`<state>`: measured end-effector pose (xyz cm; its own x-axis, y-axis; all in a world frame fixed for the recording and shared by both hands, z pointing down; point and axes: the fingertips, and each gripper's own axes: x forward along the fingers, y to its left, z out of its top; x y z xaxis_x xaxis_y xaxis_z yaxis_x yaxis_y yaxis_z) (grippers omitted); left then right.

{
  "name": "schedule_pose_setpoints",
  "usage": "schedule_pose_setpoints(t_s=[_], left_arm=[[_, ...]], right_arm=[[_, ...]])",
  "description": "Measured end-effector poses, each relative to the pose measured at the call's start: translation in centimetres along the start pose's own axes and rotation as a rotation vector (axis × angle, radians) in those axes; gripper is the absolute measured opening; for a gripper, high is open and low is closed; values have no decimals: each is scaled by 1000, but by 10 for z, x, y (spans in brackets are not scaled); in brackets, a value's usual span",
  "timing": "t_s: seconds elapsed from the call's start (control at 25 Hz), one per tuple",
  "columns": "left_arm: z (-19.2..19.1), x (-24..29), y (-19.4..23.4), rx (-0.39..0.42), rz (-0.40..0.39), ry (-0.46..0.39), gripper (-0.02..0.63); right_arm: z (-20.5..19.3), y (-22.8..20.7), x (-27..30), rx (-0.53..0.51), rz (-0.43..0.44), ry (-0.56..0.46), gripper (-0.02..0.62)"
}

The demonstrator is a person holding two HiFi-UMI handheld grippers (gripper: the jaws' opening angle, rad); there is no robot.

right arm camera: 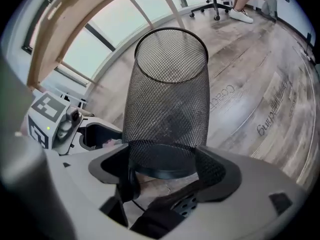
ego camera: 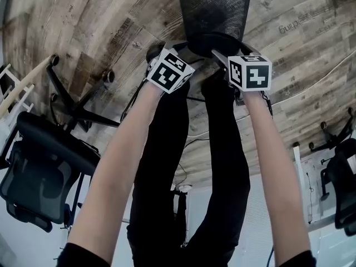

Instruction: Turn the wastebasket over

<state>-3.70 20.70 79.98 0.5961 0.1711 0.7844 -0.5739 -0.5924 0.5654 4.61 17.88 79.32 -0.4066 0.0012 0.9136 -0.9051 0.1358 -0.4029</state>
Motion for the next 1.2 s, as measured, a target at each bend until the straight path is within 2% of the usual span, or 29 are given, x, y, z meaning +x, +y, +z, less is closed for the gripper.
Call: schedule_pose_setpoints(t_s=[0.12, 0.2, 0.32, 0.52, 0.64, 0.8, 0.96, 1.08, 1.2], left_arm=[[7, -11, 7, -27, 7, 4, 314], [19, -23, 18, 5, 24, 12, 314], [51, -47, 46, 131, 76, 18, 314], [135, -92, 97, 317, 176, -19, 316], [184, -104, 108, 418, 194, -41, 321], [217, -93, 95, 559, 152, -6, 330], [209, -62, 67, 698, 9, 125, 356], [200, -45, 64, 816, 0, 211, 367], [201, -41, 65, 816, -6, 220, 373]], right_arm=[[-1, -1, 0, 1, 13, 17, 395], [-1, -2, 1, -1, 16, 21, 397], [-3, -2, 1, -1, 7, 22, 399], [-4, 4, 5, 1, -18, 18, 400], [-3, 7, 7, -1, -29, 16, 400], [-3, 8, 6, -3, -28, 21, 400], [-2, 10, 6, -5, -20, 14, 400], [-2, 9, 5, -7, -14, -3, 400], [-2, 7, 5, -9, -9, -21, 400]])
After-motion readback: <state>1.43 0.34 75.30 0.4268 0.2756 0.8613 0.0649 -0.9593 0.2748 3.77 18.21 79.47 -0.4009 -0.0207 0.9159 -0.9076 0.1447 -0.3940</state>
